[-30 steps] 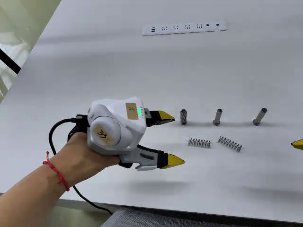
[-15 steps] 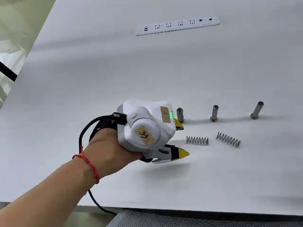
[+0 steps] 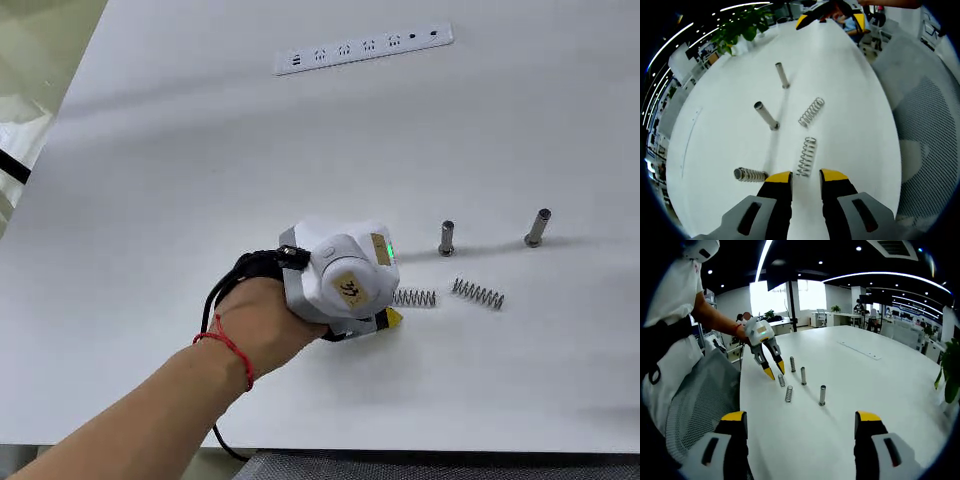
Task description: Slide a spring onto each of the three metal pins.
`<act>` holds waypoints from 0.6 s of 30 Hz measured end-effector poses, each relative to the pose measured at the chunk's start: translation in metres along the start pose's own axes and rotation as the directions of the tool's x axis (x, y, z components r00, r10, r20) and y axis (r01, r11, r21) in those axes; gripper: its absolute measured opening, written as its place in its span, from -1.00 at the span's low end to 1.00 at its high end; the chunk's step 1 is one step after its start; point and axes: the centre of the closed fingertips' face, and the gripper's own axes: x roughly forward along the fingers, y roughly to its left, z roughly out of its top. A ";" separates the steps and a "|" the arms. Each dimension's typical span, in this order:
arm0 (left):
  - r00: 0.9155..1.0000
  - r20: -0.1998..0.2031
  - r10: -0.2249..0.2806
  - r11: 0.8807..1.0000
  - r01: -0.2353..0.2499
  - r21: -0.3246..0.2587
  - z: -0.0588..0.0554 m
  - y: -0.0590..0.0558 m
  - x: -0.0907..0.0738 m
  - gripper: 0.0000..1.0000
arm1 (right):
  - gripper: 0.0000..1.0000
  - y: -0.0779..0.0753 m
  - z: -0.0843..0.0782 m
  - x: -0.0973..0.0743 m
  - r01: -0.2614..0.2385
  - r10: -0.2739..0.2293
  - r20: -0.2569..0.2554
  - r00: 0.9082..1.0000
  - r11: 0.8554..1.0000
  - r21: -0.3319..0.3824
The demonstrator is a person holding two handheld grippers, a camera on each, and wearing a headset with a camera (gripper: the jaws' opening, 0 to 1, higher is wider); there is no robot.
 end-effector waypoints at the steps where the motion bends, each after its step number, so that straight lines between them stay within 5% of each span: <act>1: 1.000 0.003 -0.004 1.000 0.004 -0.001 0.001 0.000 0.001 -0.56 | 0.79 0.000 0.001 0.000 0.000 0.000 0.004 1.000 1.000 0.001; 18: 1.000 -0.012 -0.019 0.999 0.019 0.034 0.005 -0.006 0.004 -0.77 | 0.74 0.004 0.004 -0.002 0.007 -0.008 0.012 1.000 1.000 0.011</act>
